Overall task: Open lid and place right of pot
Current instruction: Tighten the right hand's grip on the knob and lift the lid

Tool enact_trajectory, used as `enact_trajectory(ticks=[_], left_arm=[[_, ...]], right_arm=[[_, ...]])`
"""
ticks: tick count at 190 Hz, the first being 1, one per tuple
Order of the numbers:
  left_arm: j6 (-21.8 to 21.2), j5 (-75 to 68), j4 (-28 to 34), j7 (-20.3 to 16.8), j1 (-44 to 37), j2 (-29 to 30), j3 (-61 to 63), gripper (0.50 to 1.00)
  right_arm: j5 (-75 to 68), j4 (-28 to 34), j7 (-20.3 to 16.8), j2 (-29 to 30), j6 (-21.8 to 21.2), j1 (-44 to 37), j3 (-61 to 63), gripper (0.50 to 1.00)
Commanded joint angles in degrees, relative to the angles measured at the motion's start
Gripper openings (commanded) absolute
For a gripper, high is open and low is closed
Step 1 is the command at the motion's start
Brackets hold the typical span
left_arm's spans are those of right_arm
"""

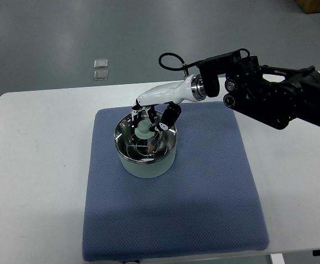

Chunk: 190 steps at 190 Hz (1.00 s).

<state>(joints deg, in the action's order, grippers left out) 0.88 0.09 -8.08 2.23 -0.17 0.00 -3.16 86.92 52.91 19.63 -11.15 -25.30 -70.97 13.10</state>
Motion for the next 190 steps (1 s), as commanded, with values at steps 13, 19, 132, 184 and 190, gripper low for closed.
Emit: enact_trajectory(ticks=[13, 19, 132, 184, 190], left_arm=[[0.0, 0.0, 0.1, 0.1, 0.0, 0.0, 0.0, 1.0], [0.0, 0.0, 0.1, 0.1, 0.0, 0.0, 0.0, 1.0], [0.0, 0.0, 0.9, 0.0, 0.0, 0.0, -0.1, 1.0], [0.0, 0.0, 0.8, 0.0, 0.1, 0.0, -0.1, 1.0], [0.0, 0.0, 0.9, 0.0, 0.1, 0.0, -0.1, 1.0]], right_arm=[[-0.2, 0.0, 0.1, -0.2, -0.2, -0.2, 0.1, 0.5], [-0.2, 0.0, 0.1, -0.2, -0.2, -0.2, 0.1, 0.5], [-4.2, -2.2, -0.3, -0.2, -2.3, -0.8, 0.1, 0.5], [-7.3, -2.1, -0.3, -1.3, -4.1, -2.1, 0.2, 0.5], [-7.6, -2.1, -0.3, -1.4, -4.1, -2.3, 0.2, 0.5]])
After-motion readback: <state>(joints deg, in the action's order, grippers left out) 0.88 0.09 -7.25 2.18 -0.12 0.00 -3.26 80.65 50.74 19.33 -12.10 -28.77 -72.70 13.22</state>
